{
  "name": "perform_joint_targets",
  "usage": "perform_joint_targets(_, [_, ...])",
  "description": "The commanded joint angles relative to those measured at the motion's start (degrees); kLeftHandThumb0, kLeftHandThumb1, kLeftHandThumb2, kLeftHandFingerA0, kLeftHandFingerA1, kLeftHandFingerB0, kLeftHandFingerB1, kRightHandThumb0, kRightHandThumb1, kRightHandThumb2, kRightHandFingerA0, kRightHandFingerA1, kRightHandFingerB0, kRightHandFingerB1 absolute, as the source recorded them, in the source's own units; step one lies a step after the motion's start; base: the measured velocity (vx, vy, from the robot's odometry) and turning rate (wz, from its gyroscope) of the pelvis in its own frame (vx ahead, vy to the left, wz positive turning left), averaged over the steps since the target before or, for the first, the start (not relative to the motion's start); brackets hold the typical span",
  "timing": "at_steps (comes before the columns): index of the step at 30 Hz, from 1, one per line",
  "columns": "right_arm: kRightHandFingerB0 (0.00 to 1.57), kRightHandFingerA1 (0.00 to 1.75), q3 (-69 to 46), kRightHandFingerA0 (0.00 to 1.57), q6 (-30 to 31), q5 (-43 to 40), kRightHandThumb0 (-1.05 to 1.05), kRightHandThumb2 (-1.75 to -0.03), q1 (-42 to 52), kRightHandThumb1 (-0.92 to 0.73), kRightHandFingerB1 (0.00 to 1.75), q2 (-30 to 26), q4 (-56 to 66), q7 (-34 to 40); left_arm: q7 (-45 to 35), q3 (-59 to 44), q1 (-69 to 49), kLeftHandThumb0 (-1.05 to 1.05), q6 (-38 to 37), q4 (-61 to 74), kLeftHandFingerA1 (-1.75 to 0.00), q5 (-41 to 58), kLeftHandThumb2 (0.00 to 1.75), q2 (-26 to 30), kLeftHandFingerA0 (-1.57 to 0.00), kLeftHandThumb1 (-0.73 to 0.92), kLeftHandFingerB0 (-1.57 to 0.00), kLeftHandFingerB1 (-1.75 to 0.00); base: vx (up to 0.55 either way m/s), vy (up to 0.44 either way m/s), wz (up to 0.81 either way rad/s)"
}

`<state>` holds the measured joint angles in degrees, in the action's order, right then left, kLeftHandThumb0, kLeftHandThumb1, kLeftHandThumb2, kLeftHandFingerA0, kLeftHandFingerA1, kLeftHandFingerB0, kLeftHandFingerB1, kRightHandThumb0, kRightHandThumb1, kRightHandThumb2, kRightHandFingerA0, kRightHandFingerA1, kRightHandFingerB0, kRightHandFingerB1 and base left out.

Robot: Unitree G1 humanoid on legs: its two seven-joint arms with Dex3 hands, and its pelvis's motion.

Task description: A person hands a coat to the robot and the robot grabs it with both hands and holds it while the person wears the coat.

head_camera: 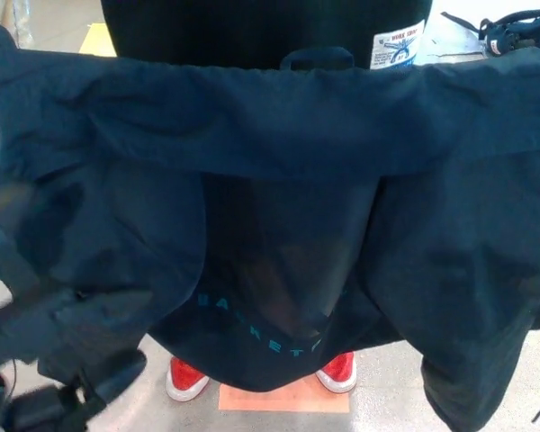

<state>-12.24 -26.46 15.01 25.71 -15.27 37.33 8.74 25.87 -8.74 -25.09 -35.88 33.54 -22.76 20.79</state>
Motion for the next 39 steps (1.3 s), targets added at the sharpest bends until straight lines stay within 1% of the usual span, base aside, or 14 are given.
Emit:
perform_joint_targets(1, [0.47,0.46,-8.88,0.46,-2.64,-15.31,-0.44,-0.61,-7.41,-0.71,0.41,-3.63,9.75,-1.22,-5.57,-10.95,5.27,-0.59,-1.8,14.66,-0.48,13.47,0.52,5.13,-0.6,0.36,-0.64,-0.44,0.0,0.0,0.0])
perform_joint_targets(9, [0.08,0.52,-17.09,0.18,9.79,-19.55,-0.71,-0.9,-21.64,-0.58,0.44,-18.08,7.98,-8.25,-13.2,-14.88,28.03,-0.71,9.69,6.3,-0.37,21.63,0.53,18.77,-0.31,0.37,-0.41,-0.33,0.0,0.0,0.0])
perform_joint_targets(11, [0.16,0.4,-17.17,0.2,12.12,-18.94,-0.75,-0.63,-25.07,-0.74,0.3,-20.78,6.71,-9.39,-16.52,-15.09,30.29,-0.67,11.81,4.0,-0.35,24.71,0.54,22.26,-0.21,0.39,-0.27,-0.32,0.0,0.0,0.0])
perform_joint_targets(12, [0.0,0.5,-16.57,0.0,14.79,-18.14,-0.39,-0.97,-29.25,-0.36,0.49,-24.32,4.3,-11.11,-20.06,-14.64,33.0,-0.74,13.84,0.7,-0.3,25.68,0.55,26.13,-0.21,0.46,-0.21,-0.31,0.0,0.0,0.0])
perform_joint_targets(17, [0.0,0.47,-13.07,0.12,19.97,-19.29,-0.77,-0.93,-38.25,-0.51,0.35,-32.63,-3.08,-17.17,-26.35,-9.21,39.24,-0.8,18.35,-5.39,-0.28,25.38,0.57,30.62,-0.19,0.51,-0.16,-0.3,0.0,0.0,0.0])
perform_joint_targets(18, [0.13,0.34,-12.17,0.14,20.82,-19.67,-0.85,-0.61,-39.53,-0.66,0.26,-33.77,-4.14,-18.31,-27.61,-7.91,40.36,-0.37,18.85,-6.36,-0.49,25.33,0.83,31.27,0.0,0.15,0.0,-0.48,0.0,0.0,0.0])
perform_joint_targets(19, [0.0,0.51,-10.27,0.02,20.94,-19.33,-0.39,-0.94,-41.64,-0.29,0.48,-36.05,-6.57,-20.77,-29.6,-5.29,42.65,-0.78,19.08,-8.6,-0.32,23.33,0.89,32.21,-0.05,0.48,-0.04,-0.31,0.0,0.0,0.0])
perform_joint_targets(22, [0.0,0.5,-7.25,0.01,22.12,-18.5,-0.39,-0.95,-44.04,-0.3,0.49,-40.64,-9.34,-25.49,-32.33,-0.91,46.07,-0.8,19.19,-12.05,-0.31,18.14,0.9,33.58,-0.03,0.48,-0.02,-0.21,0.0,0.0,0.0])
perform_joint_targets(23, [0.07,0.43,-6.23,0.1,23.57,-19.15,-0.87,-0.9,-44.8,-0.58,0.33,-42.19,-9.82,-27.18,-33.31,0.13,46.89,-0.8,19.75,-12.64,-0.32,17.5,0.9,33.99,-0.03,0.48,-0.02,-0.19,0.0,0.0,0.0])
perform_joint_targets(25, [0.09,0.34,-4.47,0.16,25.99,-19.96,-0.85,-0.62,-46.1,-0.7,0.25,-43.8,-10.24,-29.05,-35.02,1.3,47.66,-0.79,21.35,-12.96,-0.3,17.36,0.9,34.82,-0.02,0.47,-0.01,-0.17,0.0,0.0,0.0])
perform_joint_targets(27, [0.07,0.44,0.06,0.07,26.4,-19.07,-0.86,-0.97,-49.97,-0.59,0.19,-45.64,-13.27,-32.71,-39.6,4.78,51.3,-0.8,23.97,-15.34,-0.24,17.87,0.9,35.96,-0.05,0.48,-0.04,-0.12,0.0,0.0,0.0])
perform_joint_targets(31, [0.1,0.4,5.13,0.07,29.65,-19.99,-0.88,-0.96,-54.12,-0.61,0.17,-46.55,-15.87,-37.19,-46.03,9.49,56.52,-0.92,26.97,-18.36,-0.3,17.02,0.79,37.6,-0.09,0.49,-0.03,-0.13,0.0,0.0,0.0])
perform_joint_targets(32, [0.03,0.3,6.15,0.11,30.26,-20.6,-0.81,-0.63,-55.02,-0.72,0.21,-46.27,-16.52,-38.13,-47.96,10.61,57.8,-0.84,27.61,-18.95,-0.35,17.12,0.93,38.08,-0.04,0.51,-0.04,-0.14,0.0,0.0,0.0])
perform_joint_targets(39, [0.01,0.38,13.48,0.1,32.99,-21.8,-0.84,-0.87,-61.04,-0.57,0.19,-45.35,-21.93,-46.99,-65.89,17.9,67.25,-0.88,38.67,-21.03,-0.28,23.38,0.6,41.84,-0.06,0.62,0.0,-0.24,0.0,0.0,0.0])
